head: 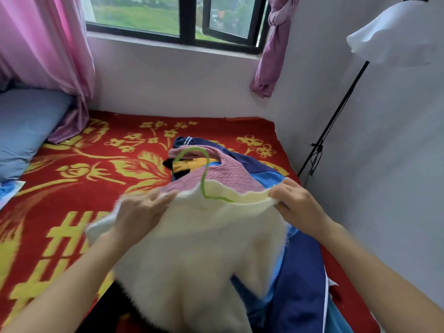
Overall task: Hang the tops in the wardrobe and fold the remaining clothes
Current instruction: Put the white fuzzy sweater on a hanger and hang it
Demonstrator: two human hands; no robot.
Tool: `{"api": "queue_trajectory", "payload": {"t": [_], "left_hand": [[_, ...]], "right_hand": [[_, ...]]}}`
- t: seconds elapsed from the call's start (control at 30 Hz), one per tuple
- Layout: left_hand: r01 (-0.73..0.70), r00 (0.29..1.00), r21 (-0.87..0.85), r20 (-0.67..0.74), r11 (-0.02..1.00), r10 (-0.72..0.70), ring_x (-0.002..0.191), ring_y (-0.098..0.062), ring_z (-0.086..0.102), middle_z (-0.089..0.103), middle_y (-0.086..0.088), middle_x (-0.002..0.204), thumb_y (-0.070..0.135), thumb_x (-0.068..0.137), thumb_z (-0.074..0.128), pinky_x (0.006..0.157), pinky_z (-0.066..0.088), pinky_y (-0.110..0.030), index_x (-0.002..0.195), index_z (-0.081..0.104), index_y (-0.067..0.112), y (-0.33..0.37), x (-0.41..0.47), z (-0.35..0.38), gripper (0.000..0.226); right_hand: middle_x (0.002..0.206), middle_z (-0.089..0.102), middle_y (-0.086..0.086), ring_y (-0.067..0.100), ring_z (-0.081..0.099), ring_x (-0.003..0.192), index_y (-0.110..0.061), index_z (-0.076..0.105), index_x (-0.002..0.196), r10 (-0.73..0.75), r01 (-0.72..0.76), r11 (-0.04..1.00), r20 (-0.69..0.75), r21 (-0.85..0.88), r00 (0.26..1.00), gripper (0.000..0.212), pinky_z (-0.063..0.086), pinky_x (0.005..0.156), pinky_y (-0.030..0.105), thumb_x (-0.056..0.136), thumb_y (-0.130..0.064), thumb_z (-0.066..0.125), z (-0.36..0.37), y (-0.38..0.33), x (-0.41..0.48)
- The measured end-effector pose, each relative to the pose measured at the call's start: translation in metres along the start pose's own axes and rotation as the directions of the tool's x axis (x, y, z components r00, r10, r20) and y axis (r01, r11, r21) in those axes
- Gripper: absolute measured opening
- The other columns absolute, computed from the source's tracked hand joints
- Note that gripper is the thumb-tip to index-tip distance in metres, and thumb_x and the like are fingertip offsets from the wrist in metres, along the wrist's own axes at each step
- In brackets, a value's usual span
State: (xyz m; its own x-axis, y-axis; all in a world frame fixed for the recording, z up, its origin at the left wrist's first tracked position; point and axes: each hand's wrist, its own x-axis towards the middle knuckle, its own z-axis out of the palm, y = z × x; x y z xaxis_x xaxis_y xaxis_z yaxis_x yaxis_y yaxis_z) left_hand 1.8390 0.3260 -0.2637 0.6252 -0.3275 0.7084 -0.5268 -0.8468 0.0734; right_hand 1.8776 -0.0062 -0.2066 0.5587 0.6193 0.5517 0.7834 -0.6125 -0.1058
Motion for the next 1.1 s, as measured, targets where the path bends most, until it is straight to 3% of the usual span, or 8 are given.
{"api": "queue_trajectory", "payload": {"t": [0.2,0.3,0.37,0.47,0.53,0.67,0.9,1.1], "left_hand": [[0.167,0.978,0.106,-0.146,0.98,-0.151,0.034,-0.024,0.045,0.054,-0.011,0.055,0.012,0.084,0.045,0.036,0.037,-0.027,0.111,0.057,0.018,0.022,0.018,-0.009,0.03],[0.145,0.963,0.087,-0.24,0.986,-0.12,0.037,-0.022,0.042,0.05,-0.011,0.053,0.008,0.088,0.046,0.039,0.034,-0.028,0.114,0.052,0.017,0.009,0.014,-0.026,0.028],[0.111,0.962,0.09,-0.259,0.99,-0.085,0.038,-0.022,0.04,0.047,-0.01,0.051,0.005,0.089,0.047,0.039,0.033,-0.029,0.114,0.053,0.017,0.008,0.017,-0.031,0.028],[0.087,0.959,0.087,-0.276,0.992,-0.06,0.038,-0.022,0.04,0.048,-0.009,0.051,0.01,0.095,0.042,0.039,0.034,-0.028,0.114,0.053,0.018,0.007,0.024,-0.029,0.023],[0.07,0.966,0.045,-0.252,0.997,-0.056,0.039,-0.022,0.043,0.052,-0.009,0.052,0.019,0.101,0.034,0.038,0.036,-0.029,0.114,0.052,0.02,0.006,0.025,-0.026,0.023],[0.078,0.981,-0.049,-0.176,0.996,-0.085,0.04,-0.024,0.05,0.058,-0.01,0.058,0.032,0.101,0.029,0.037,0.039,-0.029,0.113,0.052,0.022,0.006,0.028,-0.021,0.027],[0.099,0.985,-0.188,-0.12,0.977,-0.123,0.047,-0.021,0.054,0.061,-0.006,0.065,0.035,0.095,0.04,0.041,0.045,-0.027,0.115,0.051,0.024,0.009,0.033,-0.03,0.025],[0.415,0.907,-0.449,0.277,0.792,-0.318,0.076,-0.004,0.065,0.069,0.018,0.087,0.058,0.082,0.056,0.068,0.05,-0.023,0.105,0.07,0.028,-0.009,0.005,-0.049,0.04]], "right_hand": [[0.089,0.064,0.015,0.022,0.049,0.086,-0.001,0.06,0.084,-0.098,0.153,0.961,-0.235,0.23,0.967,0.01,0.044,0.076,0.034,0.077,0.006,0.063,0.014,-0.054,0.041],[0.136,0.041,0.008,0.02,0.035,0.124,-0.019,0.048,0.124,0.276,-0.23,0.956,-0.298,0.182,0.914,0.051,0.029,0.105,0.033,0.079,-0.032,0.07,0.002,-0.026,0.046],[0.143,0.035,0.007,0.018,0.03,0.132,-0.019,0.04,0.137,0.542,-0.519,0.82,-0.035,0.244,0.84,0.069,0.025,0.107,0.032,0.079,-0.042,0.069,-0.003,0.0,0.044],[0.08,0.059,0.002,0.021,0.057,0.078,-0.019,0.06,0.08,0.594,-0.652,0.679,0.27,0.337,0.758,0.024,0.041,0.074,0.035,0.086,-0.041,0.054,0.01,0.012,0.037],[0.05,0.034,-0.003,0.015,0.032,0.049,-0.02,0.032,0.049,0.599,-0.641,0.712,0.228,0.287,0.768,0.052,0.028,0.056,0.035,0.086,-0.056,0.039,0.024,0.009,0.027],[0.039,0.02,-0.011,0.007,0.022,0.039,-0.024,0.019,0.044,0.608,-0.599,0.768,0.035,0.226,0.793,0.06,0.018,0.045,0.022,0.084,-0.068,0.02,0.034,-0.003,0.023],[0.034,0.019,-0.007,0.007,0.025,0.037,-0.03,0.017,0.041,0.563,-0.555,0.824,-0.054,0.113,0.825,0.064,0.011,0.044,0.022,0.099,-0.027,0.044,0.023,-0.016,0.049],[0.033,0.023,-0.007,0.011,0.025,0.039,-0.02,0.021,0.038,0.694,-0.66,0.7,-0.045,0.273,0.718,0.064,0.022,0.052,0.032,0.097,-0.02,0.046,0.016,0.01,0.039]]}}
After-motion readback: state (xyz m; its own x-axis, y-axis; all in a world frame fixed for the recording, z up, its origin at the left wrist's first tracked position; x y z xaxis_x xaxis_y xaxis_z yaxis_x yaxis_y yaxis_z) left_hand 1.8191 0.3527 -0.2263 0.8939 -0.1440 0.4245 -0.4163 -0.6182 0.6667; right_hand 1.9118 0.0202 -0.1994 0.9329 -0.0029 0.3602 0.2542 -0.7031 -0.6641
